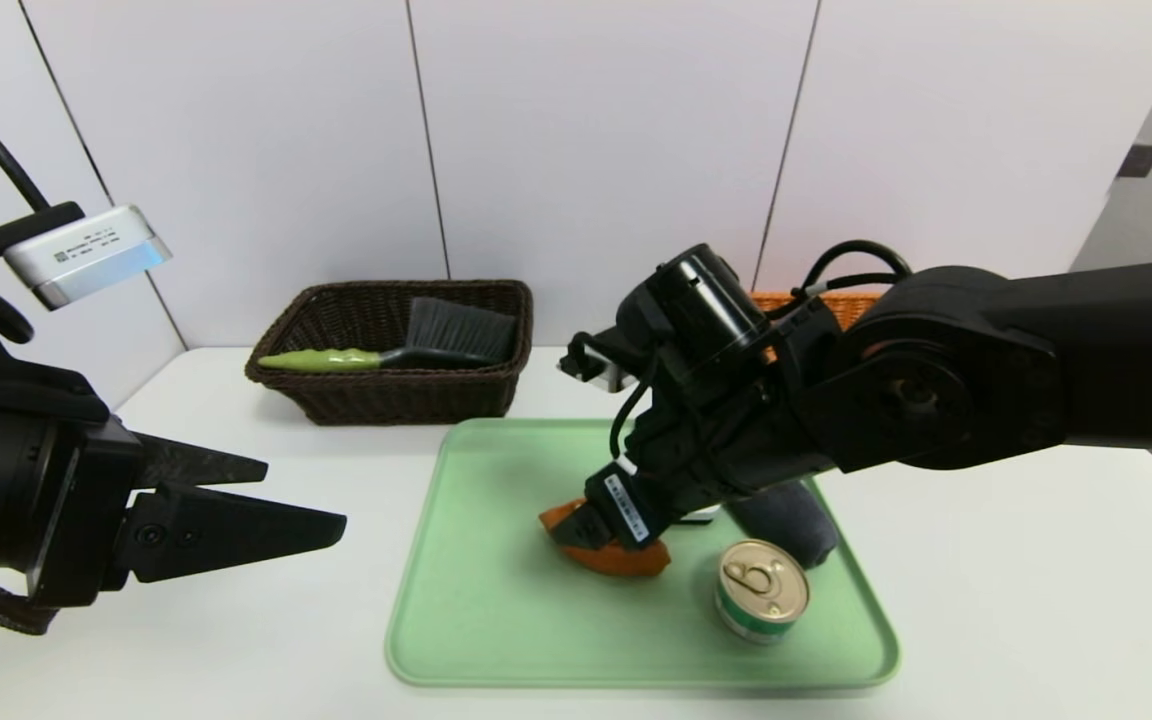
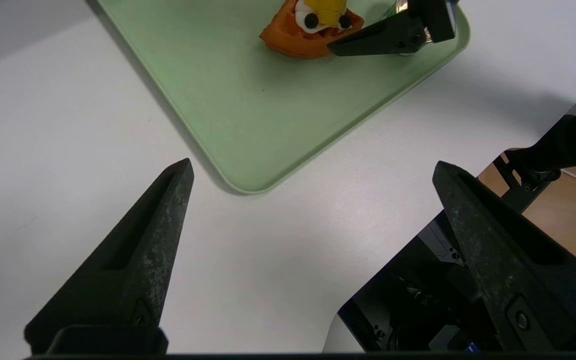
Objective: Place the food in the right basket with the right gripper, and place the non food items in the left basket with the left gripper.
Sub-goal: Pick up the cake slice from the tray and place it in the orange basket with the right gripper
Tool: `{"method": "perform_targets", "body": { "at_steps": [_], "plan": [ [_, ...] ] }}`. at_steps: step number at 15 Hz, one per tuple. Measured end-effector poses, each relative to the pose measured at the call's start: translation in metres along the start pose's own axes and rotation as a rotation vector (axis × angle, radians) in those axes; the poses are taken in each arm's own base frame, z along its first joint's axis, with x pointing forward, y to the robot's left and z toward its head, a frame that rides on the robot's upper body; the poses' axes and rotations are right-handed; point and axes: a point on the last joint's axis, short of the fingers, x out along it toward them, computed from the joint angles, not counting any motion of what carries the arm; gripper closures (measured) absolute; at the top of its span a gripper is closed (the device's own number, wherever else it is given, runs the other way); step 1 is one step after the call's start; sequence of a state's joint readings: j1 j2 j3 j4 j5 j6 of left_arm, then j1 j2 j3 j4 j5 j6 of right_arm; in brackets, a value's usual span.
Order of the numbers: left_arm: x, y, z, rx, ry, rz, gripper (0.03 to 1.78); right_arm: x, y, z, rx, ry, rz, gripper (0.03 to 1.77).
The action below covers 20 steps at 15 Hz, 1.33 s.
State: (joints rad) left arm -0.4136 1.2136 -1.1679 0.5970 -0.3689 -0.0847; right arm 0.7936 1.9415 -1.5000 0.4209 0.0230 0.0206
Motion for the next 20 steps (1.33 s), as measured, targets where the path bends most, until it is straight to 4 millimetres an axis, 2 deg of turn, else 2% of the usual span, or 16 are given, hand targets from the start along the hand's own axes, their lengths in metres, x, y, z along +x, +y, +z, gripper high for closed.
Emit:
{"method": "perform_targets", "body": {
  "at_steps": [5,13,19,20],
  "plan": [
    [0.004,0.001,0.002,0.017,-0.026,-0.003,0.12,0.025,-0.001,-0.004,0.002,0.052,-0.002,0.09],
    [0.006,0.002,0.001,0.019,-0.026,-0.004,0.12,0.041,-0.006,-0.008,0.006,0.087,-0.074,0.09],
    [0.007,0.002,0.002,0.02,-0.03,-0.005,0.12,0.054,-0.006,-0.009,0.008,0.106,-0.064,0.09],
    [0.007,0.003,0.002,0.02,-0.029,-0.005,0.12,0.055,-0.004,-0.009,0.006,0.107,-0.061,0.14]
  ]
}}
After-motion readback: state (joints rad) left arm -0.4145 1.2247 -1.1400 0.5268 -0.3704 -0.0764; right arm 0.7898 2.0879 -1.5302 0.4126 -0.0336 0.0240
